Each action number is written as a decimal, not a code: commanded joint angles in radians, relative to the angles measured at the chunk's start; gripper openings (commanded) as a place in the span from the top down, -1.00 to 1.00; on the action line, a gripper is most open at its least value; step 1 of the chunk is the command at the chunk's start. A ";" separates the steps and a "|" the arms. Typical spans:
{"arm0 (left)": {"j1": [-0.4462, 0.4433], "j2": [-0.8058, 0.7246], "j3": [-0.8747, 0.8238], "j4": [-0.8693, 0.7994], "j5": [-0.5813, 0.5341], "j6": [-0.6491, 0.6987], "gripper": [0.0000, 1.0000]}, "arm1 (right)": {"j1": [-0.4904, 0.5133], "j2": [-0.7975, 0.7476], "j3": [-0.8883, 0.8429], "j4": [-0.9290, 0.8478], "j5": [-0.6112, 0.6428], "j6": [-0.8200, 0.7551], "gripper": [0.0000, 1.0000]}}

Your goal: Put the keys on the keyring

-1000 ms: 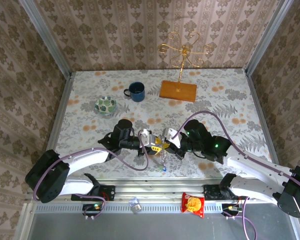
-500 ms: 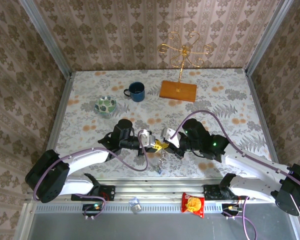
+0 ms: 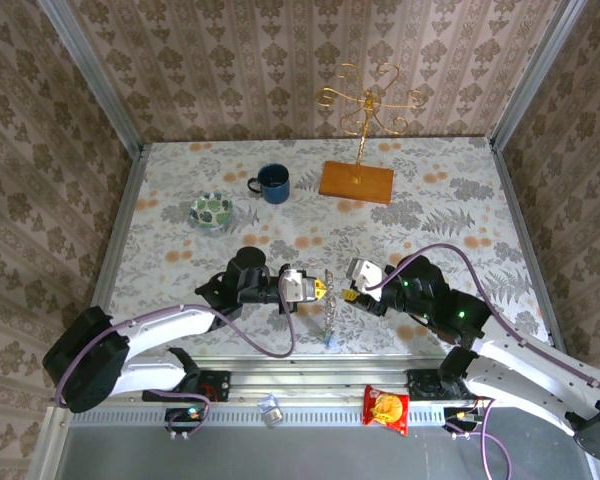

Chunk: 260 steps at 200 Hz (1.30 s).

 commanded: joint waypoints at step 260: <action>-0.021 0.012 -0.016 0.134 -0.041 -0.019 1.00 | -0.111 0.164 0.034 -0.012 -0.291 1.314 0.02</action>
